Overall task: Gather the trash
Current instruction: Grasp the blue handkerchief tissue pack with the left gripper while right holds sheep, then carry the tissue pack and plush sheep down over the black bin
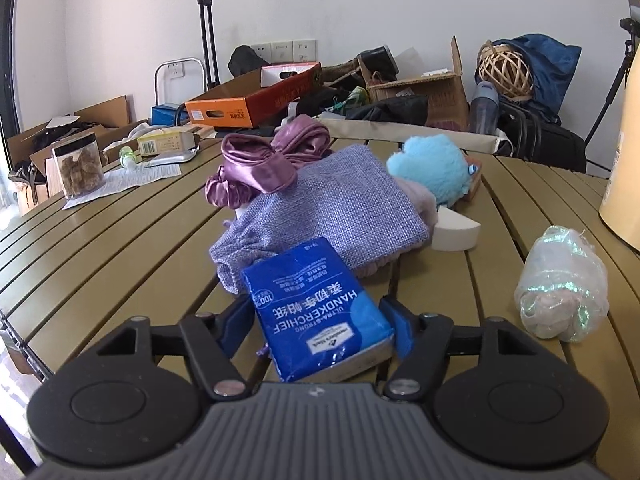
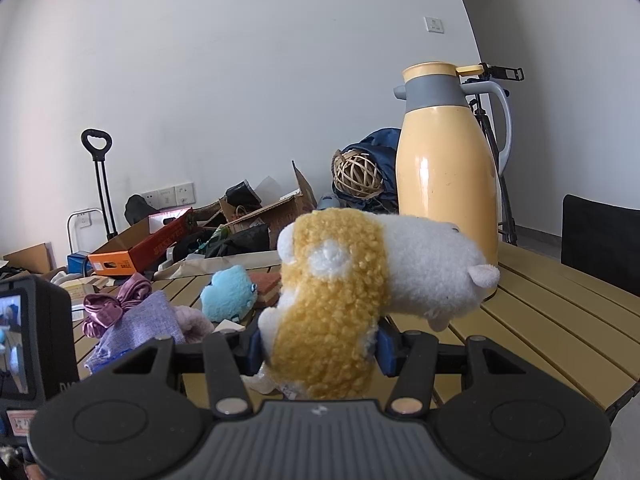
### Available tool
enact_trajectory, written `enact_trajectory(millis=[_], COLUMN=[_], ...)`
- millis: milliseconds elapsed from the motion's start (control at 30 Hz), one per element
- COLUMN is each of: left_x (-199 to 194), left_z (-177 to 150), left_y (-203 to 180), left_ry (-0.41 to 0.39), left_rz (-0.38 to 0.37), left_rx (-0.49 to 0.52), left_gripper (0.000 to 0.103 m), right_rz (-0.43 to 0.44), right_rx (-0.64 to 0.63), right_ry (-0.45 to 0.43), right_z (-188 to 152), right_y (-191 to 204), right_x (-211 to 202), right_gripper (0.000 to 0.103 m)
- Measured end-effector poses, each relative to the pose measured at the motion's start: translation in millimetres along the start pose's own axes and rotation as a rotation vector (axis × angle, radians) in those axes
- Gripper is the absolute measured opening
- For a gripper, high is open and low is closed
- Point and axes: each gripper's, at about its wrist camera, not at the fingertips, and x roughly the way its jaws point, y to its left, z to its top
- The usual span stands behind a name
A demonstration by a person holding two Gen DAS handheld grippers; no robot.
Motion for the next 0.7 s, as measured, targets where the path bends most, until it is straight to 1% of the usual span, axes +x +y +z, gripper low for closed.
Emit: enact_trajectory(millis=[33, 67, 133, 300, 500, 700], left_x=[-0.8, -1.3, -1.5, -8.1, -28.2, -56.8], left_z=[0.2, 0.5, 1.1, 1.8, 6.0, 7.6], left_y=[0.3, 0.9, 2.1, 5.5, 15.9, 31.2], left_ry=[-0.004, -0.005, 0.005, -0.015, -0.077, -0.143], left_rz=[-0.002, -0.008, -0.031, -0.041, -0.075, -0.127], left_rx=[0.003, 0.005, 0.003, 0.009, 0.008, 0.004], left_gripper=[0.063, 0.051, 0.052, 0.051, 0.051, 0.052], right_rz=[0.000, 0.001, 0.003, 0.011, 0.029, 0.051], right_rx=[0.000, 0.000, 0.000, -0.004, -0.016, -0.030], right_ry=[0.000, 0.000, 0.001, -0.003, -0.010, -0.020], right_z=[0.0, 0.0, -0.1, -1.0, -1.5, -2.8], right_y=[0.0, 0.2, -0.5, 1.5, 5.7, 11.2], right_x=[-0.3, -0.4, -0.4, -2.1, -6.2, -17.4], right_gripper=[0.051, 0.051, 0.051, 0.051, 0.051, 0.051])
